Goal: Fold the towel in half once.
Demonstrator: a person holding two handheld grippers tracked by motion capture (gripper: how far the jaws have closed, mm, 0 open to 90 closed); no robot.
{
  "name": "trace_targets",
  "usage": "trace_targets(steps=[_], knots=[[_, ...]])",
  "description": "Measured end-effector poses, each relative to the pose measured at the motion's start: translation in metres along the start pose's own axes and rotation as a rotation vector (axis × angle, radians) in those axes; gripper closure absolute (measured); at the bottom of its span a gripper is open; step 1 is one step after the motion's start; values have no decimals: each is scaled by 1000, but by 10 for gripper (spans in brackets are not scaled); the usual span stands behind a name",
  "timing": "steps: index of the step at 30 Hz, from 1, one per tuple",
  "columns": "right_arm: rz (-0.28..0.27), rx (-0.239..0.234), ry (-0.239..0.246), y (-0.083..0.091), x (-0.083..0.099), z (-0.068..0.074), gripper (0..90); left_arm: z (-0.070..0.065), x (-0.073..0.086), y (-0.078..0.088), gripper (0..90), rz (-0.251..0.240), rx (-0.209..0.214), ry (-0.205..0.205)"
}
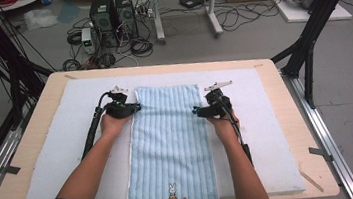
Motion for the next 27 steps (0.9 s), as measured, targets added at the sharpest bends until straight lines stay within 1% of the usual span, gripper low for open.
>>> trace_targets(steps=[1, 2, 3, 6, 7, 9, 10, 12, 13, 15, 17, 18, 19, 20, 21, 22, 23, 24, 26, 27], knots=[[-2, 3, -5, -4, -3, -1, 425, 1, 0, 0, 851, -1, 5, 9], [5, 8, -13, -8, -5, 0, 444, 1, 0, 0, 852, -11, 11, 21], [16, 13, -11, -12, -7, 0, 455, 2, 0, 1, 852, -10, 15, 26], [43, 43, -18, -24, -10, 2, 491, 2, 1, 1, 853, -14, 25, 33], [52, 44, -19, -27, -11, 3, 506, 3, 0, 1, 853, -17, 27, 35], [71, 58, -14, -33, -10, 5, 546, 4, 1, 1, 854, -20, 32, 42], [73, 67, -16, -35, -10, 6, 581, 4, 1, 1, 855, -23, 35, 45], [71, 84, -11, -35, -10, 5, 712, 5, 0, 1, 859, -30, 35, 51], [65, 64, -2, -35, -11, 4, 843, 6, -1, 1, 861, -32, 29, 48], [76, 67, 25, -36, -12, 4, 865, 9, -3, 2, 864, -46, 27, 61], [69, 69, 32, -37, -15, 4, 869, 10, -9, 4, 866, -73, 29, 81], [54, 76, 24, -36, -18, 3, 870, 10, -13, 6, 867, -88, 30, 77], [28, 80, 9, -35, -21, 1, 870, 9, -18, 8, 867, -116, 34, 72], [-1, 78, -15, -32, -25, -1, 870, 8, -23, 10, 868, -148, 40, 75], [-33, 74, -38, -29, -29, -3, 870, 7, -27, 14, 867, -167, 51, 72], [-53, 70, -46, -26, -31, -5, 869, 5, -31, 17, 867, -183, 66, 68], [-67, 66, -52, -22, -33, -8, 869, 4, -33, 19, 867, -191, 74, 65], [-70, 56, -56, -19, -33, -9, 869, 2, -34, 22, 867, -197, 87, 64], [-78, 30, -70, -11, -34, -10, 869, -3, -34, 26, 867, -189, 110, 49], [-87, 13, -67, -7, -35, -10, 869, -6, -33, 29, 867, -192, 116, 38]])
Point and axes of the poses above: each handheld gripper's, and its own axes: y roughly backward along the jaws, x roughly out of its underside, z roughly to its left, the point moved 6 cm from there along -y, roughly forward along the jaws, and after that the axes turned 15 degrees about x, right-handed, at the moved point
